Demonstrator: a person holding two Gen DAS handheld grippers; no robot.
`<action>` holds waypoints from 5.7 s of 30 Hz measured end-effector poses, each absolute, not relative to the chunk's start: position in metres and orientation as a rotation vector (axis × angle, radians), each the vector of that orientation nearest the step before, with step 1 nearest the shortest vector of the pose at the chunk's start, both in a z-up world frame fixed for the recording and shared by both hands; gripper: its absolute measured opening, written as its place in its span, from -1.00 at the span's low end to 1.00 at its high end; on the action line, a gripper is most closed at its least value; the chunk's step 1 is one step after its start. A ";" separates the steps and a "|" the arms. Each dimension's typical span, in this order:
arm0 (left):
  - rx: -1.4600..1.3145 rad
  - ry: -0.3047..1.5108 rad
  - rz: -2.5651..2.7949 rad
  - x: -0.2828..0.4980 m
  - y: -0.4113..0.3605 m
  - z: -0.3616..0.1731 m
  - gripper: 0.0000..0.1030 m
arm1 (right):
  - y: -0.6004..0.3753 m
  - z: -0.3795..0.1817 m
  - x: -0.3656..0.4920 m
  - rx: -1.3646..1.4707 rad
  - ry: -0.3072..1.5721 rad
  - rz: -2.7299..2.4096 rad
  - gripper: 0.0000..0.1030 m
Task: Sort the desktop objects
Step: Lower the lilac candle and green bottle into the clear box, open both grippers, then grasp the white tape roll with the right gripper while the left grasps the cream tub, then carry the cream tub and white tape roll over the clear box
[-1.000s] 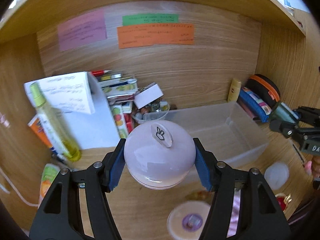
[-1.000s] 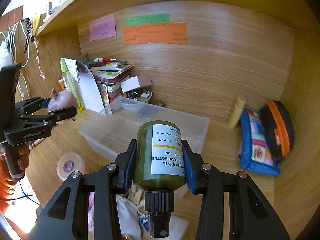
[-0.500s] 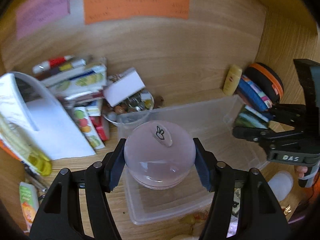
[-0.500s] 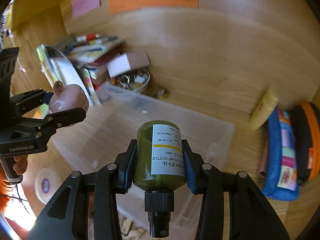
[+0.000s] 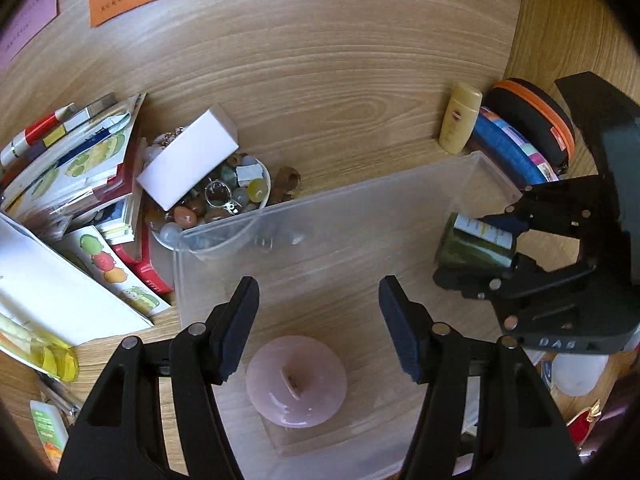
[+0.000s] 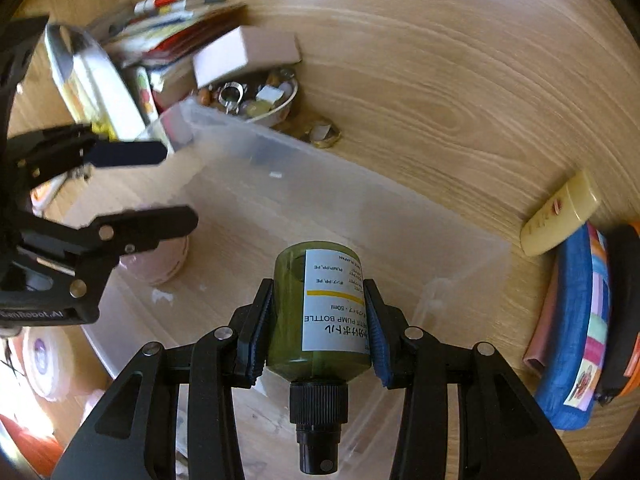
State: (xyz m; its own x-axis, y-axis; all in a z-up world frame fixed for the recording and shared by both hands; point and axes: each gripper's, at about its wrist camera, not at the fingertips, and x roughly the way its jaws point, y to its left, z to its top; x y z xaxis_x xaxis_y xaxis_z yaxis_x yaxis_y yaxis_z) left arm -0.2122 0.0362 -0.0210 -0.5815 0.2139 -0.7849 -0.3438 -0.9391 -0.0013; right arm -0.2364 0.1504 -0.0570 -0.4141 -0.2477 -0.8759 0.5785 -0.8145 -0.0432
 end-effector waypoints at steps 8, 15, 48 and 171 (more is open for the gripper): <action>-1.227 0.253 2.573 -0.204 0.027 -0.019 0.20 | 0.137 -0.064 -0.229 1.301 0.599 -2.228 -0.24; -1.204 0.222 2.611 -0.194 0.016 -0.008 0.37 | 0.134 -0.054 -0.220 1.228 0.686 -2.313 0.10; -0.839 0.161 2.907 -0.031 -0.015 0.046 0.97 | 0.251 0.049 -0.064 0.796 0.214 -2.760 0.98; -1.007 -0.047 2.747 -0.158 0.017 0.023 0.23 | 0.211 0.020 -0.186 0.937 0.096 -2.478 -0.48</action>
State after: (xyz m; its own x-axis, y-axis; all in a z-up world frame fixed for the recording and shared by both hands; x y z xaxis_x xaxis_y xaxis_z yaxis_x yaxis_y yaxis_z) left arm -0.1581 0.0169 0.0227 -0.7427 0.2114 -0.6354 -0.1897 -0.9764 -0.1031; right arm -0.1856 0.2109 0.0196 -0.6468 -0.4167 -0.6387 0.4648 -0.8794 0.1030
